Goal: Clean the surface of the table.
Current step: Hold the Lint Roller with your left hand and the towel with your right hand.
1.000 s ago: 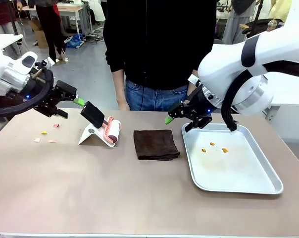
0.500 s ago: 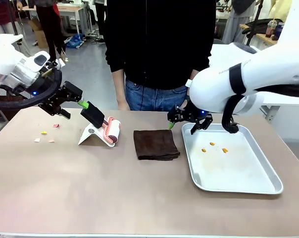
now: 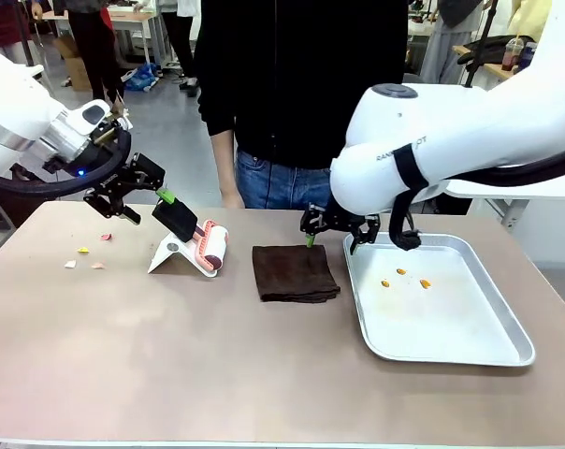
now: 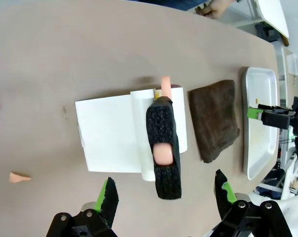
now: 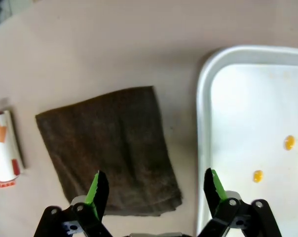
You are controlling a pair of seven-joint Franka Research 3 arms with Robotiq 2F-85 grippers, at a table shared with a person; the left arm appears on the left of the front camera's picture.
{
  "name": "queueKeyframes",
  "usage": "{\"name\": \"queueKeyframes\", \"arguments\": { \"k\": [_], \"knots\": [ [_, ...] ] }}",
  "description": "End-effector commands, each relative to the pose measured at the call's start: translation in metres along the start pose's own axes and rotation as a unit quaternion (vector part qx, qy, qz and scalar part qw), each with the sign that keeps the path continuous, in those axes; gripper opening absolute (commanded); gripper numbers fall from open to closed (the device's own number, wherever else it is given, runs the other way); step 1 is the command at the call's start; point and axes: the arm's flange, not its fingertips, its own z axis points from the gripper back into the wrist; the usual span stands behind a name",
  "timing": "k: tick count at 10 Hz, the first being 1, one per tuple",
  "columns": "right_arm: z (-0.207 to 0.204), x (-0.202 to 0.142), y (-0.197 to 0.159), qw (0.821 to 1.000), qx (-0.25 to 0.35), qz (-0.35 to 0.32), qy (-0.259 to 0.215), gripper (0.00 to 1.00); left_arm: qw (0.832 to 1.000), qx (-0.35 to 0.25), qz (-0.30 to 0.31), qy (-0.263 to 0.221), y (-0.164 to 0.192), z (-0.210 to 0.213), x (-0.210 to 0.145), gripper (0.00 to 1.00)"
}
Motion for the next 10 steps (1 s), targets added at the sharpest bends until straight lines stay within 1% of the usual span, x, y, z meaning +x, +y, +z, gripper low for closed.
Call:
{"name": "queueKeyframes", "arguments": {
  "k": [1,3,5,10],
  "knots": [
    [-0.014,0.012,0.023,0.999,-0.036,-0.008,0.011,1.0,1.0,0.002,0.016,0.009,-0.005,-0.003,0.012,1.0],
    [-0.029,0.013,0.031,0.998,-0.057,-0.006,0.025,1.0,1.0,-0.001,0.02,0.012,-0.002,-0.01,0.016,1.0],
    [-0.042,0.014,0.033,0.997,-0.066,-0.001,0.043,1.0,1.0,-0.003,0.022,0.013,0.001,-0.012,0.017,1.0],
    [-0.054,0.018,0.031,0.996,-0.067,-0.005,0.061,1.0,0.999,-0.023,0.031,0.011,0.004,-0.019,0.021,1.0]
  ]
}}
